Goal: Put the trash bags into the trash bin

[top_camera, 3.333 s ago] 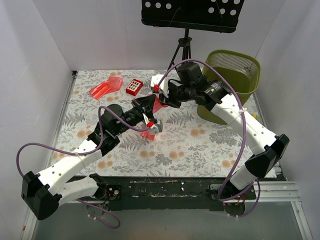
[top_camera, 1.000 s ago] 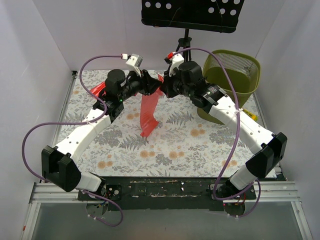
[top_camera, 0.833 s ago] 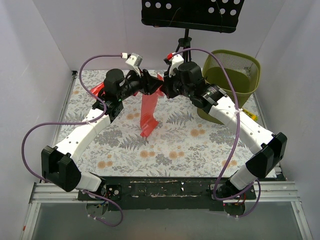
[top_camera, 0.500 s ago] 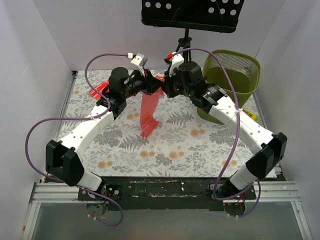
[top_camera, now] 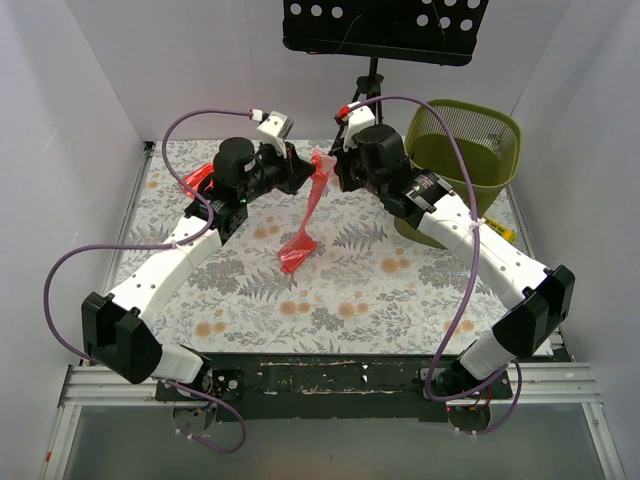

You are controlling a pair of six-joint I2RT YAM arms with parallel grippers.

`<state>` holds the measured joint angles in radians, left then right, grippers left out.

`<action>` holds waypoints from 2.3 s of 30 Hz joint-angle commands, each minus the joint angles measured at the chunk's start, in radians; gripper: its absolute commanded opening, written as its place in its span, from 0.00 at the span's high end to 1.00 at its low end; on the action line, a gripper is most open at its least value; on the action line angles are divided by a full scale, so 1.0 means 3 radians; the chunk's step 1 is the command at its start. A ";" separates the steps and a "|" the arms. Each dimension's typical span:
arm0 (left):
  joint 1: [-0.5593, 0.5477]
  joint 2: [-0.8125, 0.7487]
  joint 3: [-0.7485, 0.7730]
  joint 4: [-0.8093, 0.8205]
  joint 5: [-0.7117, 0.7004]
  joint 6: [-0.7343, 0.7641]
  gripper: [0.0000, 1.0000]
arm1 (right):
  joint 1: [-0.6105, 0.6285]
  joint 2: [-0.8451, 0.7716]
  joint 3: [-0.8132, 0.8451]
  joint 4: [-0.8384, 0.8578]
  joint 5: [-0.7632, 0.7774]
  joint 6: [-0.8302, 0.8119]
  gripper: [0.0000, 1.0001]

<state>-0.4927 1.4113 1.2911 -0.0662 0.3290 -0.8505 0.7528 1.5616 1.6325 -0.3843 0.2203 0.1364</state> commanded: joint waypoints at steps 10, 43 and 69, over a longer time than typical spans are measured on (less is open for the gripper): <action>0.0032 -0.0251 -0.0014 0.0093 -0.0018 -0.0110 0.45 | 0.0006 -0.0194 -0.0063 0.0233 -0.0034 -0.0168 0.99; -0.0014 0.0215 0.0232 -0.0337 -0.1250 0.0160 0.42 | 0.0093 -0.0383 -0.0226 0.0494 0.0743 -0.0848 0.99; 0.0062 0.0010 0.0237 -0.0071 0.0371 0.0733 1.00 | 0.0088 -0.0220 -0.0068 0.0258 -0.0525 -0.0930 0.45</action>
<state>-0.4736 1.4590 1.3163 -0.0765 0.4118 -0.7277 0.7818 1.4826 1.5452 -0.3187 0.1226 -0.1162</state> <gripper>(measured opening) 0.010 0.530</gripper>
